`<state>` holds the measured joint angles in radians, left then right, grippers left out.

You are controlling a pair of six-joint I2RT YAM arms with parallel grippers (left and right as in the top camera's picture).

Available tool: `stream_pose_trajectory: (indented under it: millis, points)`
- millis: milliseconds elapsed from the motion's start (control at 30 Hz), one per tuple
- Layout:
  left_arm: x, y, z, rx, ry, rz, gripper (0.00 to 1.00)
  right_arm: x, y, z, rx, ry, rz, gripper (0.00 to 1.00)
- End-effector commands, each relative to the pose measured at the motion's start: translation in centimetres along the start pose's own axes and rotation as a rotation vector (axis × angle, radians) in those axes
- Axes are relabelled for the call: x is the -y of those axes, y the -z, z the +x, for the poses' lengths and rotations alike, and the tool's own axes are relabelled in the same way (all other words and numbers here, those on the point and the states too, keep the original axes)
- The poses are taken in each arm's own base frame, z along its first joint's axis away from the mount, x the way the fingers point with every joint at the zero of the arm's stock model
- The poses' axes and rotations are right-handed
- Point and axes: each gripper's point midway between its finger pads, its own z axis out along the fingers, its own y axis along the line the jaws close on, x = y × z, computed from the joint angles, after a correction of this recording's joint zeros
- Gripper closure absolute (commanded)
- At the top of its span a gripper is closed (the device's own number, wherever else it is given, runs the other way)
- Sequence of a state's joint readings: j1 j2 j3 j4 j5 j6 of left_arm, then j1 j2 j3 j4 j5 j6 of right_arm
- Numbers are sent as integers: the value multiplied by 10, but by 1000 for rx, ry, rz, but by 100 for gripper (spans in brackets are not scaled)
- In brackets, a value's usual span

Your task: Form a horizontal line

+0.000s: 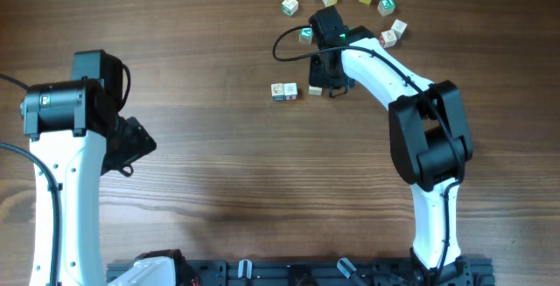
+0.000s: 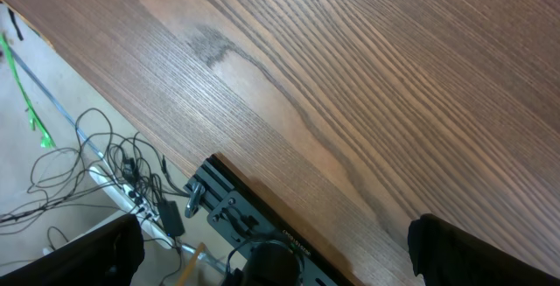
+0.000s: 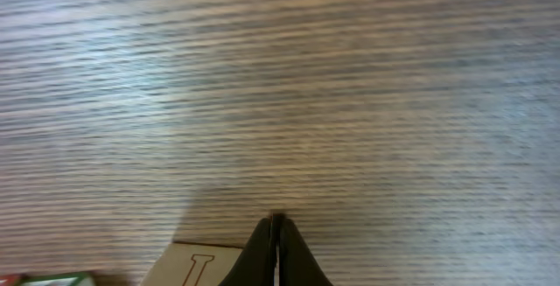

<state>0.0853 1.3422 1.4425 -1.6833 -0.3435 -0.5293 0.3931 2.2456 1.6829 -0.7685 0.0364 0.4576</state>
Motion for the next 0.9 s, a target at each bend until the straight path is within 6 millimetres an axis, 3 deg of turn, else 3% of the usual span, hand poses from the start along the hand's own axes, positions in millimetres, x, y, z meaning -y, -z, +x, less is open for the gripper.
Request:
stream_pose_trajectory:
  millis: [0,867]
  points:
    - [-5,1,0,15,11,-6,0,-14,4,3,-6,52,-60,96]
    - [-5,1,0,15,11,-6,0,-18,-2,7,-3,141,-82,96]
